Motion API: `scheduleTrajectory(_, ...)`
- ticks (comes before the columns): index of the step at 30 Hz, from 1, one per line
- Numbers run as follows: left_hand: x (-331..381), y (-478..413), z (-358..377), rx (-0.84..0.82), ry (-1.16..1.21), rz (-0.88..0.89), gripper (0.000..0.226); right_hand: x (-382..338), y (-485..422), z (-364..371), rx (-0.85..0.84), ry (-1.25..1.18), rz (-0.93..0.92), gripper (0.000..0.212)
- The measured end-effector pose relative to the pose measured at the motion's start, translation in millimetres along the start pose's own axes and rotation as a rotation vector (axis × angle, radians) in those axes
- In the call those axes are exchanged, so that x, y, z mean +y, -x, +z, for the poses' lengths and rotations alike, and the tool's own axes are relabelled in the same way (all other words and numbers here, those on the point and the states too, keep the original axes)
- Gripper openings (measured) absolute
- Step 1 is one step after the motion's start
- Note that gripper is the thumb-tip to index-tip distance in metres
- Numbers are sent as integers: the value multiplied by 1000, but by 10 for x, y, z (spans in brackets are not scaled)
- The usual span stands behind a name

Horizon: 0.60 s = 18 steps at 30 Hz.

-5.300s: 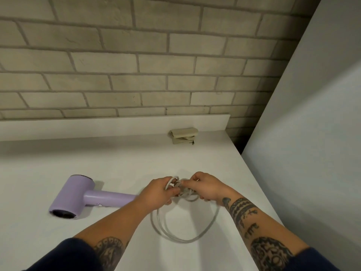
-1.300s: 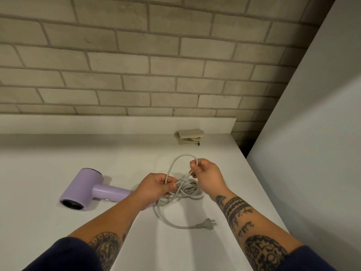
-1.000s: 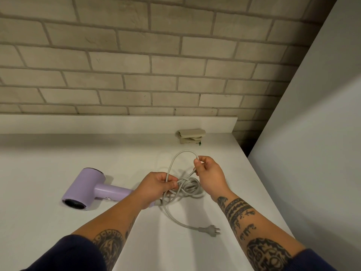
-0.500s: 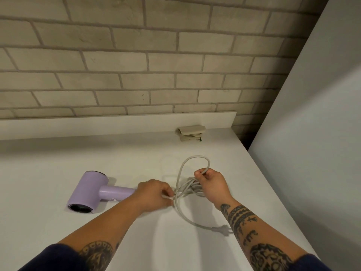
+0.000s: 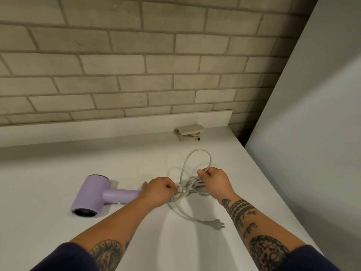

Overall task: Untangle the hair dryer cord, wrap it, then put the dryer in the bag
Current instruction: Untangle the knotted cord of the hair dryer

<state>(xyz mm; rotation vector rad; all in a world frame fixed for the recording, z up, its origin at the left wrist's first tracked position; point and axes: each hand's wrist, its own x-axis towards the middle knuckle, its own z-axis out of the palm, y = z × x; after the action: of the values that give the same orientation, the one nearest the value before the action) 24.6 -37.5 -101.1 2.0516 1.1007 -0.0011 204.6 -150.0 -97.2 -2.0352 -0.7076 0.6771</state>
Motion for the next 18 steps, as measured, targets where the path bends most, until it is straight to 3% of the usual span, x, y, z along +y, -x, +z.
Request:
scheduleTrajectory(3, 87, 38, -142, -76, 314, -21, 17, -18, -19, -2, 0, 71, -1, 27)
scheduleTrajectory(8, 143, -63, -297, -56, 498, -55, 18, -34, -23, -18, 20, 121, 4, 28)
scheduleTrajectory(18, 240, -324, -893, -151, 86, -138, 23, -28, 9, -23, 37, 146, 18, 25)
